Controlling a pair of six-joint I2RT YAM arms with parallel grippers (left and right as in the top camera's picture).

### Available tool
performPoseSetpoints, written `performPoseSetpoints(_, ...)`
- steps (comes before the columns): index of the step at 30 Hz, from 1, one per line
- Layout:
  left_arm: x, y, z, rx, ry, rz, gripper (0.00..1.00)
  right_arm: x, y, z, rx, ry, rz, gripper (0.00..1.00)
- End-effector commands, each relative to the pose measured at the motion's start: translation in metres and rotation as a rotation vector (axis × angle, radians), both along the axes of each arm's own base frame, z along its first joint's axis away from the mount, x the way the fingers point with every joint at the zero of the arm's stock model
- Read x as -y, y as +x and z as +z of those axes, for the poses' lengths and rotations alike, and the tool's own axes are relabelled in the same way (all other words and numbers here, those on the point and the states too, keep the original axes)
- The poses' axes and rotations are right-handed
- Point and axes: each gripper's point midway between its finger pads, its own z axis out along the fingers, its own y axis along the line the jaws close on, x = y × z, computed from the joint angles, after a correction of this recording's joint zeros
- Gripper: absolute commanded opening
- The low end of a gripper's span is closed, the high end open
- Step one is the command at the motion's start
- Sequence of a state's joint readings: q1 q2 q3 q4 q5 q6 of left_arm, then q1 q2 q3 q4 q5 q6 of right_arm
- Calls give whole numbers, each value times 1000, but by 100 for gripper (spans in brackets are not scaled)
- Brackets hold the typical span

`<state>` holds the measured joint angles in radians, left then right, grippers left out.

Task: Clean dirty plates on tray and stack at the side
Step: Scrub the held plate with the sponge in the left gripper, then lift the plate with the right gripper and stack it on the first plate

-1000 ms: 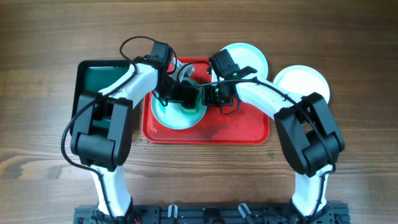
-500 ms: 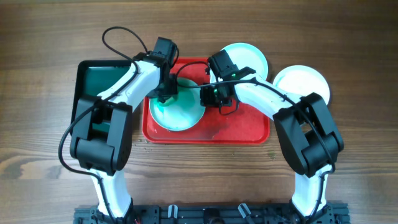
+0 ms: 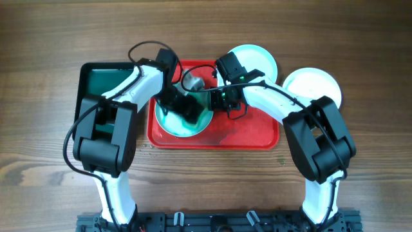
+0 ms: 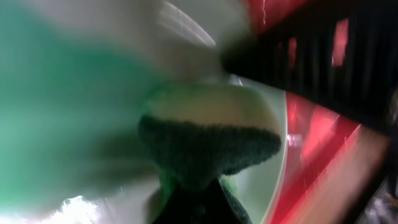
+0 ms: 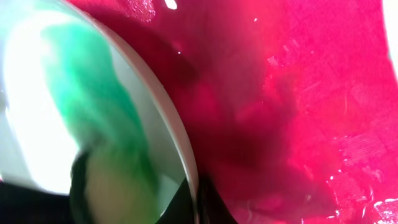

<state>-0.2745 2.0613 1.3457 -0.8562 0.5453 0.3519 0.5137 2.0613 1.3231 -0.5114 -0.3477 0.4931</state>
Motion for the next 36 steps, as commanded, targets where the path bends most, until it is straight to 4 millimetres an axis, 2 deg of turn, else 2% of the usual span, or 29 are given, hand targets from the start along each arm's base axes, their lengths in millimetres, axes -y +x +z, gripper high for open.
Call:
performPoseSetpoints(1, -2, 44, -10, 82, 66, 220, 4, 0, -1, -9, -27, 1, -5, 4)
performPoseSetpoints(4, -30, 83, -16, 194, 225, 443, 4, 1, -2, -10, -29, 0, -4, 4)
performPoseSetpoints(5, -40, 88, -18, 214, 275, 500, 4, 1, -2, -10, -28, 0, -4, 4)
performPoseSetpoints(7, -77, 101, -17, 285, 450, 663, 4, 1, -1, -10, -28, 0, -4, 4)
performPoseSetpoints(10, -121, 101, 6, 347, 670, 795, 4, 1, -2, -10, -30, -1, -4, 5)
performPoseSetpoints(12, -135, 96, 26, 345, 742, 829, 4, 1, -2, -10, -30, -1, -4, 4)
performPoseSetpoints(15, -141, 83, 55, 291, 764, 865, 4, 1, -2, -10, -33, -2, -6, 4)
performPoseSetpoints(17, -138, 76, 82, 260, 740, 861, 4, 1, -3, -9, -36, -2, -7, 4)
performPoseSetpoints(20, -132, 70, 113, 245, 666, 869, 4, 2, -1, 6, -7, 2, -5, 4)
performPoseSetpoints(23, -129, 69, 122, 221, 593, 880, 4, 16, 6, 32, 84, -69, -14, 4)
performPoseSetpoints(27, -141, 76, 122, 213, 559, 932, 4, 38, 11, 70, 220, -194, -36, 4)
performPoseSetpoints(33, -139, 90, 125, 229, 487, 979, 4, 78, 12, 136, 545, -584, -123, 4)
performPoseSetpoints(36, -139, 93, 124, 233, 484, 981, 4, 83, 6, 164, 716, -792, -140, 4)
